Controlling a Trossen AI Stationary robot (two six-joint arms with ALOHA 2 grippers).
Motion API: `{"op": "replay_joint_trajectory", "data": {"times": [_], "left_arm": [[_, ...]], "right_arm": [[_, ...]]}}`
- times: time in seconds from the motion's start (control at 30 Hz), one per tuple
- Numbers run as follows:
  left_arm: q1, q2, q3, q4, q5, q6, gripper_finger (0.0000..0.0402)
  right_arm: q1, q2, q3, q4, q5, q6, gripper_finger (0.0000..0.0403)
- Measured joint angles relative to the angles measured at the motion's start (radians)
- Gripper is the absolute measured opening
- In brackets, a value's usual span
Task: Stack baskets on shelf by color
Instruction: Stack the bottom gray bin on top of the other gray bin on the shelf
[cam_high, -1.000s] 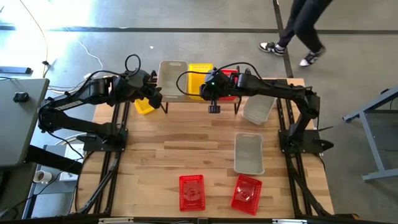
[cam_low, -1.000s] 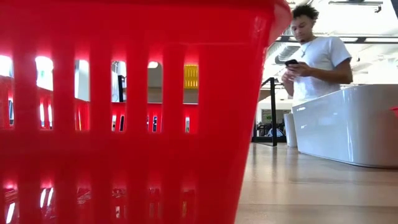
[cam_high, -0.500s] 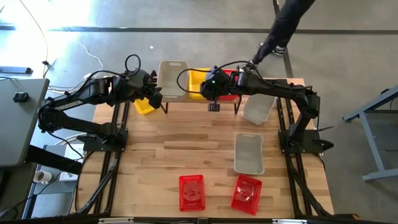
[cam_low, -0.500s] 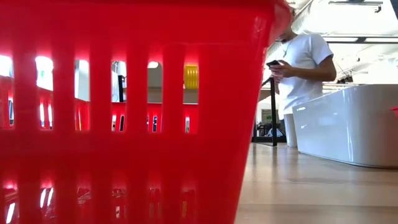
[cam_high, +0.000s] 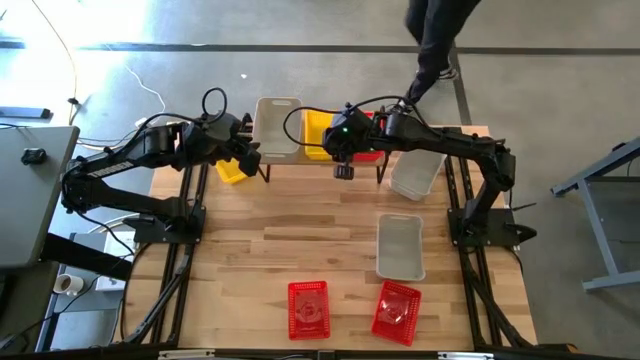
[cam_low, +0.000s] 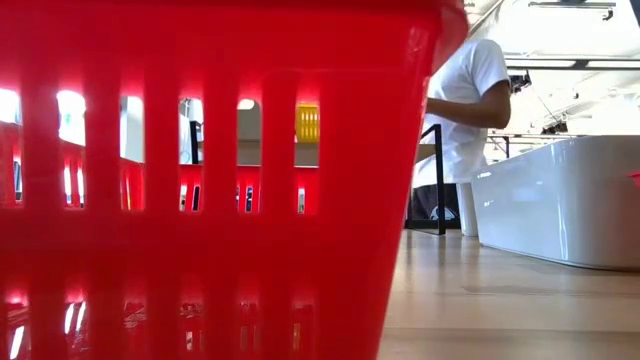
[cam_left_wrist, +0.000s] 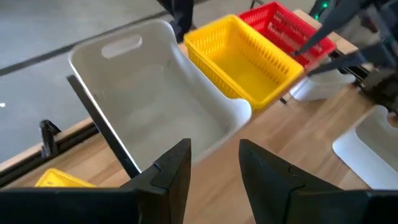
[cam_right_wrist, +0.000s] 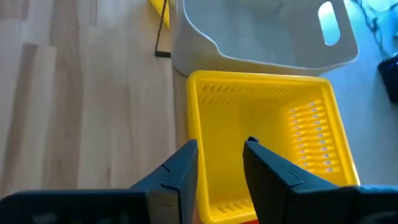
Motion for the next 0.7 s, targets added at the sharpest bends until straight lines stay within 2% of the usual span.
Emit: {"op": "replay_joint_trajectory", "data": {"times": [0.13, 0.3, 0.47, 0.7], "left_arm": [[0.005, 0.000, 0.000, -0.066, 0.043, 0.006, 0.0125], [0.022, 0.000, 0.000, -0.199, 0.149, 0.047, 0.0125], [0.023, 0.000, 0.000, -0.294, 0.181, 0.071, 0.0125], [0.012, 0.000, 0.000, -0.301, 0.306, 0.114, 0.0125]], "right_arm": [[0.018, 0.000, 0.041, -0.033, 0.010, 0.096, 0.0114], [0.049, -0.001, 0.097, -0.095, 0.046, 0.224, 0.0114], [0.092, -0.001, 0.167, -0.163, 0.099, 0.327, 0.0114], [0.152, -0.001, 0.249, -0.216, 0.136, 0.464, 0.0114]]}}
